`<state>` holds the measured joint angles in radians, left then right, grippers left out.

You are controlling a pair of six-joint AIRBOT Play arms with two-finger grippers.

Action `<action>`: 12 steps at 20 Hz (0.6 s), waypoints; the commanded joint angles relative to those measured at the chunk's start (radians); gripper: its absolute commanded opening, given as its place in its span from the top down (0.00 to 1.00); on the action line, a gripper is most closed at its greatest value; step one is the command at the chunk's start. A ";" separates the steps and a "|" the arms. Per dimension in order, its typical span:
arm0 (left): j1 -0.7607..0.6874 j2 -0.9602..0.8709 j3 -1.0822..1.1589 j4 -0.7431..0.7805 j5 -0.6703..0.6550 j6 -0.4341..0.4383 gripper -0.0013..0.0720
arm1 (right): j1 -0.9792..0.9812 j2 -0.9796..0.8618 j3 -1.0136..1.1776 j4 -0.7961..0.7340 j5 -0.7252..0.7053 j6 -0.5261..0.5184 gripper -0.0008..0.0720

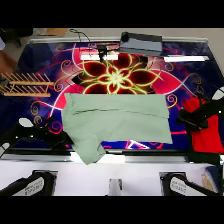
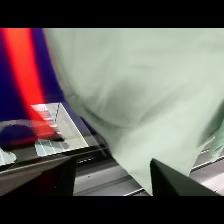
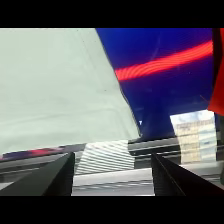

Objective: Fold the shirts.

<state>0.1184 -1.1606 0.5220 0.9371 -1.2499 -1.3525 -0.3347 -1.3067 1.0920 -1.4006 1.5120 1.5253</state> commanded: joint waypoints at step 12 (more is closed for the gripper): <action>-0.157 -0.006 -0.018 -0.023 0.151 -0.085 0.56 | 0.000 0.003 -0.225 -0.064 -0.099 0.001 0.23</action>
<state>-0.0132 -1.1664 0.5045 0.9142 -1.1053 -1.4330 -0.3347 -1.3045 0.8978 -1.4612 1.4502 1.5249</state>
